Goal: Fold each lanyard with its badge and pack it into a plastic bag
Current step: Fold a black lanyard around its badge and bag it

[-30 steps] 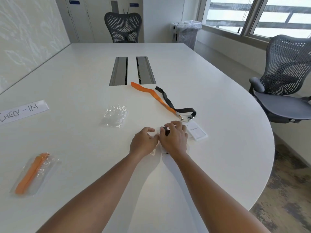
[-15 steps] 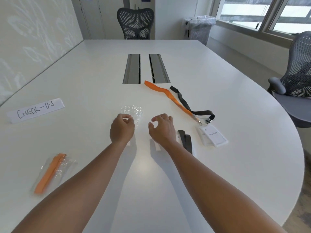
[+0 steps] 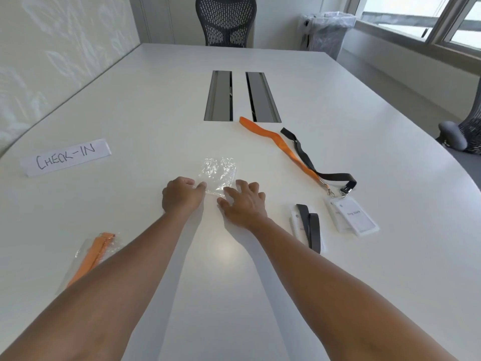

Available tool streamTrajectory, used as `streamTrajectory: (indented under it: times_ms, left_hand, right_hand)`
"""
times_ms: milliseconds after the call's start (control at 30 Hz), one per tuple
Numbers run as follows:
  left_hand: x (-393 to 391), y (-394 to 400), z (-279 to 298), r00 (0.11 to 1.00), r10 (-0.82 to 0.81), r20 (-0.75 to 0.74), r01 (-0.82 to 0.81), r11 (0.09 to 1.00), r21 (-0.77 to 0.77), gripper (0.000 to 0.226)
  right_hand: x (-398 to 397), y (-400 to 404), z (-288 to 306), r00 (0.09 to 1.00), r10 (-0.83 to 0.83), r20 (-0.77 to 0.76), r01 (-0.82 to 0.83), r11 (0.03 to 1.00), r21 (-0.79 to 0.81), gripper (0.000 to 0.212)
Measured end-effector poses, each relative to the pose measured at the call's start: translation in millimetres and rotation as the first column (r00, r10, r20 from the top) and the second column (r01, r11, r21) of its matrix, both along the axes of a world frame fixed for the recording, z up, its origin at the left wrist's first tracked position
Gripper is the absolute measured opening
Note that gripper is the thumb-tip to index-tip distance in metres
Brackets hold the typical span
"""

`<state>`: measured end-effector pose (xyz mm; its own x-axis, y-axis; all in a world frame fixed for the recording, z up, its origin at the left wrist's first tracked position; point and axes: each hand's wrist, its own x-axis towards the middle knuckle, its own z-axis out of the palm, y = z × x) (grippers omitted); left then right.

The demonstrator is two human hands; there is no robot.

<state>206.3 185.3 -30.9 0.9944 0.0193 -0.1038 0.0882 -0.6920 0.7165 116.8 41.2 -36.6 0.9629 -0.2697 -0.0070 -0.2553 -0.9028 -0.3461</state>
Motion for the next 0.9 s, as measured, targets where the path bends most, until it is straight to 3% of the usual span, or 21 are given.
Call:
streamTrajectory:
  times_ms: [233,533,733,900]
  left_hand:
    - [-1.8,-1.4,5.9,0.999,0.011,-0.033,-0.013,0.998,-0.059,0.028]
    - [-6.3,0.0,4.0,0.998,0.035,0.047,-0.023,0.974,-0.225,0.008]
    - [-21.9,4.8,4.2,0.981,0.086,0.173,-0.001,0.899,-0.439,0.005]
    - [-38.2,17.3,10.6,0.963,-0.014,0.268,0.154,0.848,-0.508,0.01]
  right_hand:
    - [-2.0,2.9,-6.6,0.999,-0.003,0.045,0.004,0.999,-0.038,0.037]
    - [-7.4,7.8,-8.7,0.996,-0.045,0.081,0.045,0.999,0.0,0.046]
    - [-13.3,8.3,-1.4,0.946,-0.235,0.224,0.163,0.941,0.298,0.073]
    - [-23.2,2.6,7.0,0.882,-0.38,0.277,0.186,0.823,0.537,0.086]
